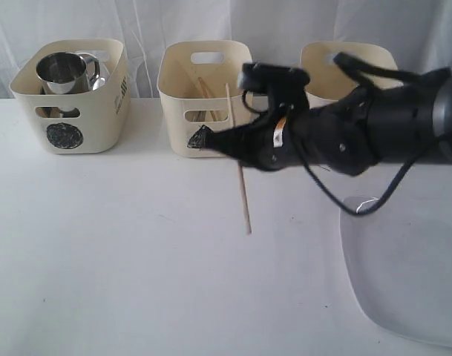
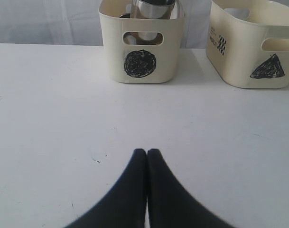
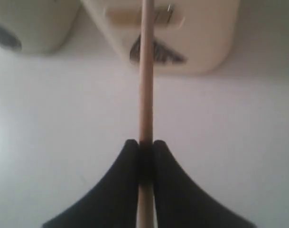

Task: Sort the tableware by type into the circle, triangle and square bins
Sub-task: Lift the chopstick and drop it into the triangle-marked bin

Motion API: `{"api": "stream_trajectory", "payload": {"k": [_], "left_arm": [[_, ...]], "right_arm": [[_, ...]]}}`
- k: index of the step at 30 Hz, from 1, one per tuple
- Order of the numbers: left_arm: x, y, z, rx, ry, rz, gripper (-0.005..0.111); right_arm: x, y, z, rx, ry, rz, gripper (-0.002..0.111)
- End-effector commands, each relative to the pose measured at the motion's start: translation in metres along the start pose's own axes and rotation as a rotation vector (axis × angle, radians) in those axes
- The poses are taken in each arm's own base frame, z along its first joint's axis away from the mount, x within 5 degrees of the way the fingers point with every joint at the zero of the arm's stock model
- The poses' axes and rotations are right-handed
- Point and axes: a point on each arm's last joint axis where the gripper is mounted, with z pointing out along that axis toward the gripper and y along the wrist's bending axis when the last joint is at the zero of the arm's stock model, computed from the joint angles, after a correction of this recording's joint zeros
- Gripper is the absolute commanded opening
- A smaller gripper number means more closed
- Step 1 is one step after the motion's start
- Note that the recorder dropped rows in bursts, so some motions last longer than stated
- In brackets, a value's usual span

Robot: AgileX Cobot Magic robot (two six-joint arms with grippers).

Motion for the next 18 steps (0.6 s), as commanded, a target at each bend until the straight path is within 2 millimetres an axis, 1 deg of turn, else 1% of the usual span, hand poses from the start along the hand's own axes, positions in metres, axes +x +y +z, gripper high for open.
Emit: {"api": "stream_trajectory", "payload": {"k": [1,2,4,8,13,14,18], "left_arm": [[0.001,0.000,0.000,-0.004,-0.005,-0.006,0.000],[0.001,0.000,0.000,-0.004,-0.005,-0.006,0.000],[0.001,0.000,0.000,-0.004,-0.005,-0.006,0.000],[0.001,0.000,0.000,-0.004,-0.005,-0.006,0.000],[0.001,0.000,0.000,-0.004,-0.005,-0.006,0.000],[0.001,0.000,0.000,-0.004,-0.005,-0.006,0.000],[0.001,0.000,0.000,-0.004,-0.005,-0.006,0.000]], "right_arm": [[-0.055,-0.016,-0.005,-0.011,-0.197,0.051,0.000],[-0.068,-0.016,-0.003,-0.020,-0.239,0.055,0.000],[-0.086,-0.015,0.001,-0.027,-0.284,0.053,0.000],[-0.117,-0.007,0.019,-0.045,-0.346,0.046,0.000],[-0.144,-0.001,0.043,-0.066,-0.411,0.037,0.000],[-0.148,0.000,0.049,-0.071,-0.421,0.036,0.000],[-0.157,-0.005,0.076,-0.069,-0.447,0.034,0.000]]}}
